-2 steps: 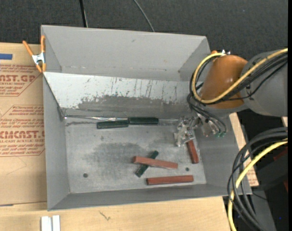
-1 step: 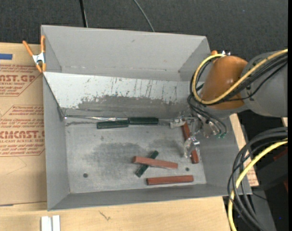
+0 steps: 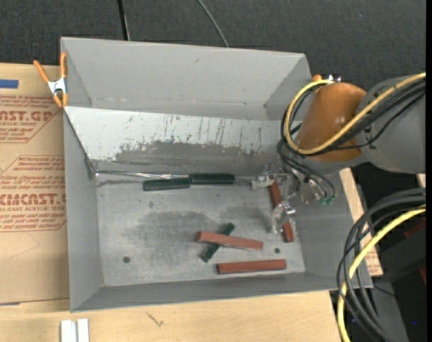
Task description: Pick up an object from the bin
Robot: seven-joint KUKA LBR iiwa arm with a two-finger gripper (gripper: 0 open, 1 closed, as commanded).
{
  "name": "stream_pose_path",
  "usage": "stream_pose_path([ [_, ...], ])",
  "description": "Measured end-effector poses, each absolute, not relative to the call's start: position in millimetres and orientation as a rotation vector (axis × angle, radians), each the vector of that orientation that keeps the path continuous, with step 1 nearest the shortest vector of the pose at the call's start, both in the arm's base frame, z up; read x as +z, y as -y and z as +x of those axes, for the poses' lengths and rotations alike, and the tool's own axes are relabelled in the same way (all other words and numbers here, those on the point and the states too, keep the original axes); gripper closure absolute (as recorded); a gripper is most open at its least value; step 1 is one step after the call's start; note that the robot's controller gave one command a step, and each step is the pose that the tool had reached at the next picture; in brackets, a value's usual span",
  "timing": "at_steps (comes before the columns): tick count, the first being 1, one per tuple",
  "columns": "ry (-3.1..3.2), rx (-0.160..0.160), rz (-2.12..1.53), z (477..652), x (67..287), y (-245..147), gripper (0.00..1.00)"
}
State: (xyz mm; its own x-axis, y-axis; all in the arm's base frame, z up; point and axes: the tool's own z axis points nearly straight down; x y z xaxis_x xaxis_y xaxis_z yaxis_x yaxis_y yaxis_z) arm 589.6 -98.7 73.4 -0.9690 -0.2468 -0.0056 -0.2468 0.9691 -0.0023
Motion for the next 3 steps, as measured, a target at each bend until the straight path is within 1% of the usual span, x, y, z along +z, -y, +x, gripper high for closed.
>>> stream_pose_path([
  [1, -3.099, -0.001, -0.503, 543.7, 79.1, 46.0, 0.0],
  [2, -3.058, 0.004, -0.697, 527.0, 77.0, 24.6, 0.0],
  [3, -3.087, -0.003, -0.425, 512.4, 76.8, -7.8, 1.0],
])
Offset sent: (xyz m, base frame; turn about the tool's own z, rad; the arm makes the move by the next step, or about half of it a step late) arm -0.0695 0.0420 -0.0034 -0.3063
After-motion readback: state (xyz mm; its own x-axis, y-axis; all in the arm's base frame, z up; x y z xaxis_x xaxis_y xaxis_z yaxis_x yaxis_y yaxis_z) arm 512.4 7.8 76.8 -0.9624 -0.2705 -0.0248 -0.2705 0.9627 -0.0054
